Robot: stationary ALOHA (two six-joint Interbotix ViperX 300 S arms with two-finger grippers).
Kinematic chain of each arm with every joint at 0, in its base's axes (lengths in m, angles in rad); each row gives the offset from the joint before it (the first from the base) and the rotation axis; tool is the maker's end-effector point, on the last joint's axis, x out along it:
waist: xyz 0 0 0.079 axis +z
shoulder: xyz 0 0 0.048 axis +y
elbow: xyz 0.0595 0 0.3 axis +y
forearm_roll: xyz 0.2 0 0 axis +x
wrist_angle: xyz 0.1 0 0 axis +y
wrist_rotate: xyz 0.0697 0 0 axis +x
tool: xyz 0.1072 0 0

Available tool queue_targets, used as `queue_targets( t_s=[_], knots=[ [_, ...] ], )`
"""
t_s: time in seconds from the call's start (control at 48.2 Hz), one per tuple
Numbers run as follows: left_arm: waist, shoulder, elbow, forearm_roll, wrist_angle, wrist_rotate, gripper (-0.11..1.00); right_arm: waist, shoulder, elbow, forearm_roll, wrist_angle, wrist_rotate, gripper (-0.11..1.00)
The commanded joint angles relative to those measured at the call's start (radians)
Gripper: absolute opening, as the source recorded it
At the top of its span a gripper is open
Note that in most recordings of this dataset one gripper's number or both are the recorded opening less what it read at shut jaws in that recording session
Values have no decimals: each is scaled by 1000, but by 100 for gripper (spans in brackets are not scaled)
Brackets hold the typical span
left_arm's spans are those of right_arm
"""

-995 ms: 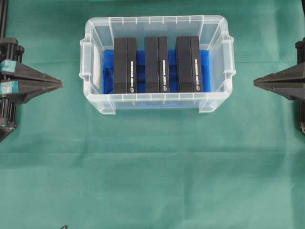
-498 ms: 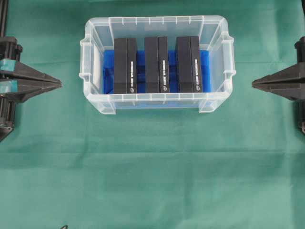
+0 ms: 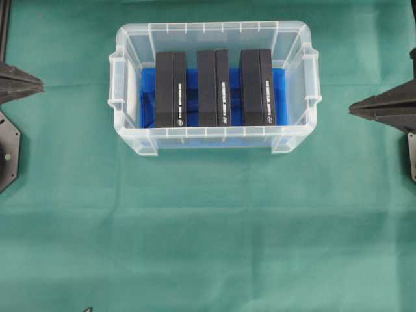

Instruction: Take the box out of the case with the left arm.

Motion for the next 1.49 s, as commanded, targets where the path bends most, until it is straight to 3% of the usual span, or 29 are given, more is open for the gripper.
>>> queue_targets(
  t_s=[0.0, 0.207, 0.352, 0.456, 0.601, 0.726, 0.85, 0.995, 1.244, 1.348, 1.472],
  knots=[
    [-5, 11, -43, 3, 29, 0, 1, 0, 5, -28, 3, 21, 2, 2],
    [-9, 21, -44, 2, 44, -12, 1, 0, 2, -34, 3, 46, 3, 2],
    [-11, 41, -52, 2, 123, -94, 1, 0, 2, -35, 3, 121, 3, 2],
    [-25, 69, -67, 2, 276, -178, 1, 0, 2, -40, 3, 202, 5, 2],
    [-61, 130, -115, 2, 601, -298, 1, 0, 2, -54, 5, 322, 5, 2],
    [-80, 184, -158, 2, 819, -359, 1, 0, 5, -63, 5, 463, 21, 2],
    [-84, 224, -183, 2, 948, -396, 1, 0, 11, -69, 5, 604, 67, 2],
    [-84, 239, -189, 2, 966, -408, 1, 0, 11, -77, 5, 727, 109, 2],
    [-84, 241, -190, 2, 966, -443, 1, 0, 8, -84, 3, 752, 112, 2],
    [-71, 247, -190, 6, 969, -583, 1, 0, 11, -84, 3, 758, 114, 2],
    [-51, 256, -192, 23, 976, -845, 1, -2, 12, -86, 2, 765, 114, 2]
  ],
)
